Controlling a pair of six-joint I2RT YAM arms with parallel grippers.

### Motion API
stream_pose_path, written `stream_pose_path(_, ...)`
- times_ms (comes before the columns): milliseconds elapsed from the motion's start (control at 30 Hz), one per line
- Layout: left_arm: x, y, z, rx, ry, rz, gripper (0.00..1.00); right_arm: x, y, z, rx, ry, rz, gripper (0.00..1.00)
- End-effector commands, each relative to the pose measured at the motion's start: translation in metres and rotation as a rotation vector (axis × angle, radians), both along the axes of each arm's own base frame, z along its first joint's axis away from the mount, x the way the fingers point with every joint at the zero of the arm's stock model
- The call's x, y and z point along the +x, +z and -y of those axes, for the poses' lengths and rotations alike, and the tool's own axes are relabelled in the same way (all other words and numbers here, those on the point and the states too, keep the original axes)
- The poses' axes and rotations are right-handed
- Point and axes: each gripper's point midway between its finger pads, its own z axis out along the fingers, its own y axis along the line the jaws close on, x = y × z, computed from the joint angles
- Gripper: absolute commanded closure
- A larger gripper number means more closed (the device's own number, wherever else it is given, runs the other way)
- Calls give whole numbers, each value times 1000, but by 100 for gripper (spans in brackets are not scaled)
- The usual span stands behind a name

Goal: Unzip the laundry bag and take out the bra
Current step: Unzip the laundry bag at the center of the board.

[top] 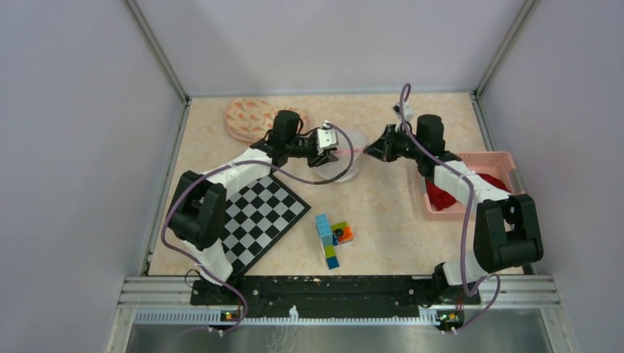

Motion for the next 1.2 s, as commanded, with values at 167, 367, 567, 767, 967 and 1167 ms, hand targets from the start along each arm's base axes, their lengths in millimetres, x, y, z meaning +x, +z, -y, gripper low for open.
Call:
stream_pose_path(167,-13,39,14,-86,-82,49,48,3,34,-21,39,59,102,100)
stream_pose_path(367,-6,39,26,-97,-74,26,48,-1,35,-30,39,88,112,100)
stream_pose_path(567,-4,27,27,-75,-68,6,67,-2,33,-29,26,88,112,100)
stream_pose_path(767,0,10,13,-27,-21,-3,99,6,24,-12,-6,32,97,100)
stream_pose_path(967,1,-6,-3,15,17,-9,100,21,18,10,-37,-38,97,100)
stream_pose_path(1167,-3,-11,-1,16,5,-32,100,23,17,6,-23,-26,93,100)
